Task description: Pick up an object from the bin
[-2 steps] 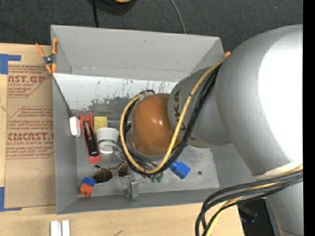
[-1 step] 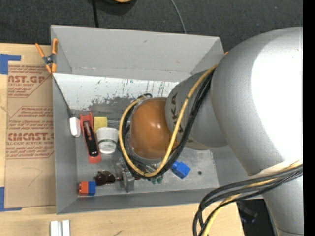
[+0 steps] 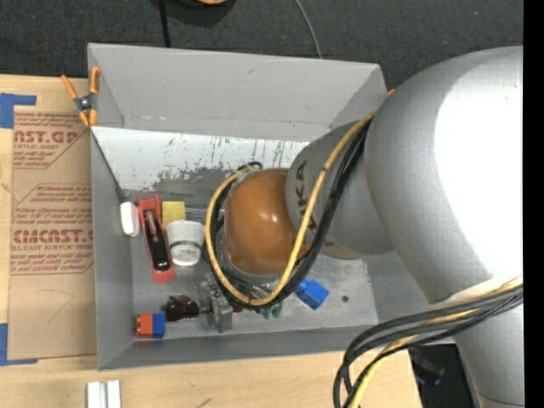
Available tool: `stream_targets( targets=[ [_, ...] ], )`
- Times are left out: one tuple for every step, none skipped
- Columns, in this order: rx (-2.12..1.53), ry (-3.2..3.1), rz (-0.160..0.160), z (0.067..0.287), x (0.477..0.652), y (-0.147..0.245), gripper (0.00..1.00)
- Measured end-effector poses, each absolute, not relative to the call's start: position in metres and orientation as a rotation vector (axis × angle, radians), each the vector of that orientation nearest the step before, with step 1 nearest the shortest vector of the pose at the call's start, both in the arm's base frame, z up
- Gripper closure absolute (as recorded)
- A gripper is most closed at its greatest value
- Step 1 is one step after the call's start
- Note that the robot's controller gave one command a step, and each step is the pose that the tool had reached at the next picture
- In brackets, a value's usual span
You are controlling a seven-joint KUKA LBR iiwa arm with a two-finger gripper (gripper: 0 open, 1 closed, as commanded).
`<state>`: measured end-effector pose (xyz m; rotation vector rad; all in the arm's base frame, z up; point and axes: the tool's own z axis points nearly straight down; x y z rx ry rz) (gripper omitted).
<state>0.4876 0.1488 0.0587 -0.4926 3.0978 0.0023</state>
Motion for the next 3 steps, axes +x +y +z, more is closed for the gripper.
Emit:
stream_targets(
  targets=[
    [-0.501,3.098,0.002,0.061,0.487,0.149,1.00],
    [-0.496,3.099,0.002,0.068,0.487,0.149,1.00],
    [-0.496,3.103,0.001,0.075,0.486,0.149,1.00]
  ],
)
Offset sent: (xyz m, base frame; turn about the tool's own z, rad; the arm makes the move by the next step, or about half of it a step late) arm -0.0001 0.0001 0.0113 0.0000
